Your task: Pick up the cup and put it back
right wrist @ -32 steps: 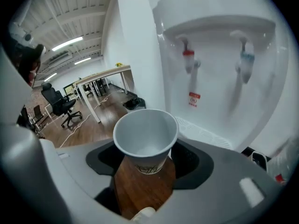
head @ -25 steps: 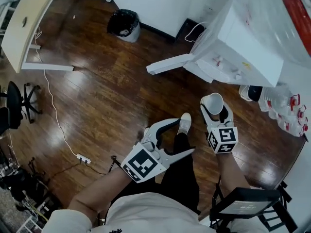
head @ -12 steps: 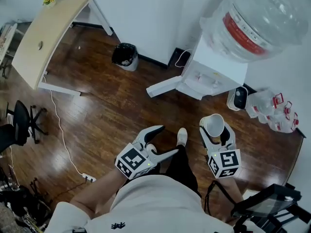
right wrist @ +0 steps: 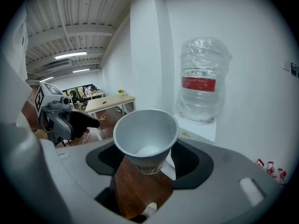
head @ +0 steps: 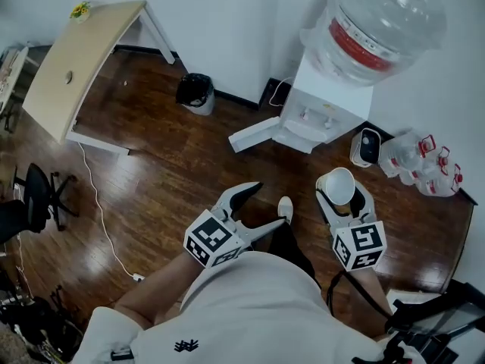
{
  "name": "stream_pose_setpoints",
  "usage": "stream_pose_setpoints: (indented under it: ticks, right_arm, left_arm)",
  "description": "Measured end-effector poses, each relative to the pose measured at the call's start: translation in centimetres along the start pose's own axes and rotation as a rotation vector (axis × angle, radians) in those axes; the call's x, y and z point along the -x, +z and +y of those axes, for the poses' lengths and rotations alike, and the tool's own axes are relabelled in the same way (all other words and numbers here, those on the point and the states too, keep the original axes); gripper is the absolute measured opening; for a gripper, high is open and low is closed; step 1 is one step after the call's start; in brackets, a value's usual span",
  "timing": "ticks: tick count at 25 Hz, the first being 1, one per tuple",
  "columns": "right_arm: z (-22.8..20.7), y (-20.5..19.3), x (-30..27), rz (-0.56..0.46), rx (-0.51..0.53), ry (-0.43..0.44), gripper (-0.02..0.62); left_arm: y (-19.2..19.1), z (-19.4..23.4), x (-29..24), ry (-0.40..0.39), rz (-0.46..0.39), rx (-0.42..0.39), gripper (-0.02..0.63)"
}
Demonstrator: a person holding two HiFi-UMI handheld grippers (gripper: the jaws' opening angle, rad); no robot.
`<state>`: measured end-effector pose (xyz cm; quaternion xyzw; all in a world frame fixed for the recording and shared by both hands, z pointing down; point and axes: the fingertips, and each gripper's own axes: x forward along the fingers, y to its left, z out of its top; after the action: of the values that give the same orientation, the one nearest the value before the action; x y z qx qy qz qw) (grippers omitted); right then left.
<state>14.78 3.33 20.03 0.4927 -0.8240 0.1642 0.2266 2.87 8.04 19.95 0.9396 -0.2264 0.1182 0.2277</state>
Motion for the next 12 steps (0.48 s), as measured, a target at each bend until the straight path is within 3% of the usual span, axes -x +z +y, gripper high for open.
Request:
stream_pose_setpoints:
  ticks: [12]
  right_arm:
    - [1.9, 0.0, 3.5, -0.023, 0.024, 0.000, 0.313]
  left_arm:
    - [-0.3, -3.2, 1.9, 0.015, -0.016, -0.041, 0.351]
